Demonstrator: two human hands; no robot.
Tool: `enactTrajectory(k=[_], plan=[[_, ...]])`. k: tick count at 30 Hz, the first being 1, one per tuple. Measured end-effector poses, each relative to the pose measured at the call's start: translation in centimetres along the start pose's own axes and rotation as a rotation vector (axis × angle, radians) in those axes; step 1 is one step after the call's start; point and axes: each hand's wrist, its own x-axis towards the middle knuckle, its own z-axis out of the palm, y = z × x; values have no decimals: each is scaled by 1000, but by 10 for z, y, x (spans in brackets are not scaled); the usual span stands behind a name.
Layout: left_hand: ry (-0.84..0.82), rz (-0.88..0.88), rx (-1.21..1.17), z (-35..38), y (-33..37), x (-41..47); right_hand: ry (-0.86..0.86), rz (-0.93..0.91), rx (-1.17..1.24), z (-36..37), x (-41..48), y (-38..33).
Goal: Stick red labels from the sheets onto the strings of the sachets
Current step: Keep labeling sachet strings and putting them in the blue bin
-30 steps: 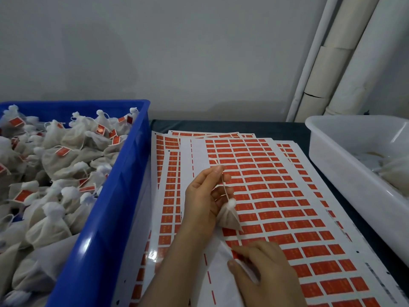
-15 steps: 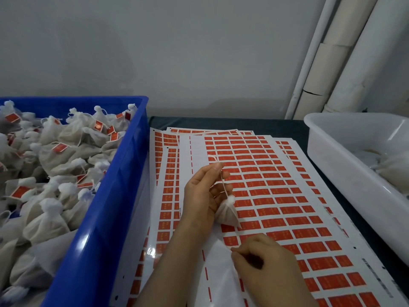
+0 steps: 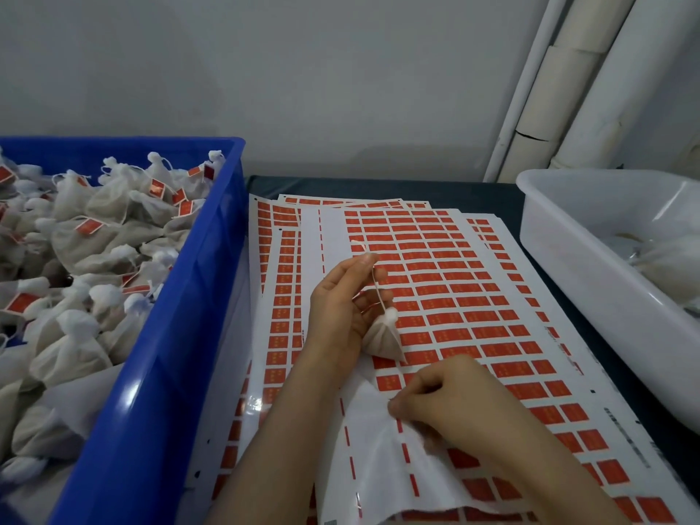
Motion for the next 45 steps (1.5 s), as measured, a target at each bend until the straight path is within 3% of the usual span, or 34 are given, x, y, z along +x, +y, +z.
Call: enactTrajectory(k=[25, 29, 37, 45], plan=[[-40, -31, 22, -2, -1, 2, -99, 31, -39, -5, 2, -9], [-44, -36, 20, -2, -1, 1, -39, 48, -72, -1, 4, -10], [-56, -55, 7, -2, 0, 1, 141, -156, -215, 15, -9, 5], [-51, -84, 6, 1, 3, -2, 245, -54, 110, 8, -11, 21]])
